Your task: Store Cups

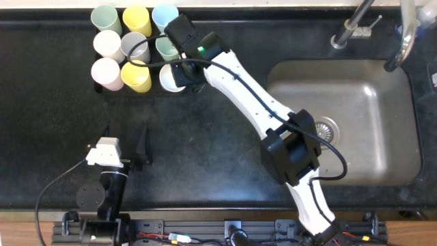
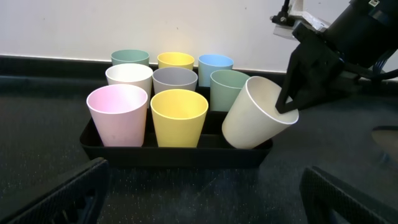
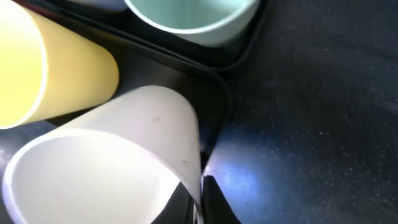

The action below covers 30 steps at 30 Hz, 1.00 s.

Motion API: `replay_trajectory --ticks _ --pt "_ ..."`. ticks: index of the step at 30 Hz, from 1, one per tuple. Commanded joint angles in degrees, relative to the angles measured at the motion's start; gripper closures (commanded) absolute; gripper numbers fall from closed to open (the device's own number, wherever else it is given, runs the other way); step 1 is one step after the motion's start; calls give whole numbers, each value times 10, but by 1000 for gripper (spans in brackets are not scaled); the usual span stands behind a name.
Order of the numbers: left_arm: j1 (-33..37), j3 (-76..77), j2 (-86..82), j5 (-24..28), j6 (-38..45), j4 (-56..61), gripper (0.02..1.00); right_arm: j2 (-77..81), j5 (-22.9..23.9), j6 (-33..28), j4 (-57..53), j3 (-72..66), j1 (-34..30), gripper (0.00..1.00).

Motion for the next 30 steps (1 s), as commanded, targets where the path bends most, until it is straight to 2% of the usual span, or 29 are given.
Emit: replay_trajectory --ticks 1,13,21,24,30 --pt "5 -1 -6 10 12 -2 18 3 2 3 13 11 7 910" --pt "5 -1 -6 10 12 -2 18 3 2 3 11 7 7 836" --pt "5 -1 -6 10 12 -2 18 -7 -15 0 18 8 3 702" --pt "5 -1 -6 10 12 -2 20 -60 -19 -10 30 8 -14 658" --pt "5 -1 -6 10 12 -2 18 -189 -19 -113 21 7 -71 476"
